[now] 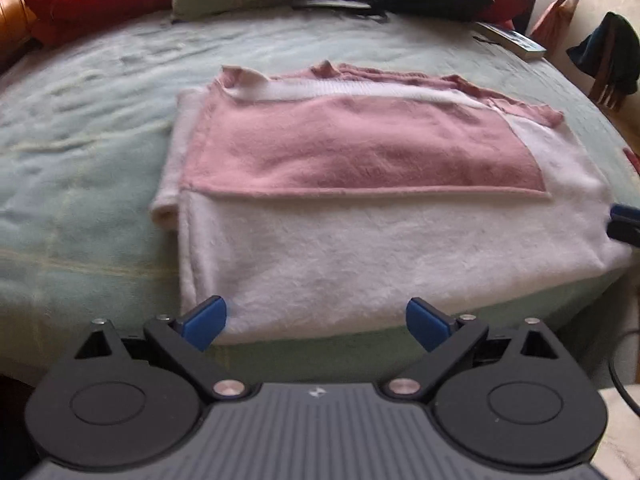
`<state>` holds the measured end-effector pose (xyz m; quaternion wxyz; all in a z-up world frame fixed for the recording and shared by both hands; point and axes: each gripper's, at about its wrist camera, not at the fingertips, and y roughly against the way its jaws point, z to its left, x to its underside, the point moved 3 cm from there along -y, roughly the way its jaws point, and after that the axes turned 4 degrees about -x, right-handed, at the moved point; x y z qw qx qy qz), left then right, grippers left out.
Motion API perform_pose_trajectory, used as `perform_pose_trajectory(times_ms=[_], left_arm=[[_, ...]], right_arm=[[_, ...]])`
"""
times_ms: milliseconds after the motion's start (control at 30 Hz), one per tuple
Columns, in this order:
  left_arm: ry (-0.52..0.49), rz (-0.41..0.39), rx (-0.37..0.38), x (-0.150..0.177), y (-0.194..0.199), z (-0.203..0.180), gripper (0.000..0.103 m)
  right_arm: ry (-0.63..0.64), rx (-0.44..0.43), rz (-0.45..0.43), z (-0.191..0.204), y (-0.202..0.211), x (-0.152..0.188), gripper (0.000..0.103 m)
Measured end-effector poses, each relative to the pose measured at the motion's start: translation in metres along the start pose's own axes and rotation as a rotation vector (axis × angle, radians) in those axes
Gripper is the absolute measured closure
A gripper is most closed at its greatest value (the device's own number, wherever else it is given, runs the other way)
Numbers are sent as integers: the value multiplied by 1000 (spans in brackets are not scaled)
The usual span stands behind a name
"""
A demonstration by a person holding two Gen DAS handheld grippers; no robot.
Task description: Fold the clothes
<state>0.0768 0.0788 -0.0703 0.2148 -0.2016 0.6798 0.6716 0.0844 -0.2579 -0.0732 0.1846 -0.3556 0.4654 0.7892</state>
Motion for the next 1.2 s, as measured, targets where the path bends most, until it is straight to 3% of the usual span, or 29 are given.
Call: perform_pose_trajectory(times_ms=[100, 300, 500, 633, 767, 933, 1200], left_arm=[[6, -63, 32, -9, 8, 1, 6], [44, -10, -5, -3, -10, 14, 6], [7, -96, 28, -29, 2, 12, 6], [4, -142, 92, -56, -1, 11, 6], [37, -112, 174, -75, -24, 12, 6], [77, -21, 165, -70, -56, 26, 6], [77, -9, 187, -84, -62, 39, 6]], right_arm=[[-9, -26, 27, 3, 2, 7, 0], [-60, 12, 63, -8, 9, 27, 0], [27, 41, -7, 0, 15, 0, 0], [94, 101, -27, -1, -9, -27, 0], [77, 160, 35, -16, -44, -36, 0], [55, 175, 46, -23, -56, -26, 0], [41, 185, 36, -22, -59, -25, 0]])
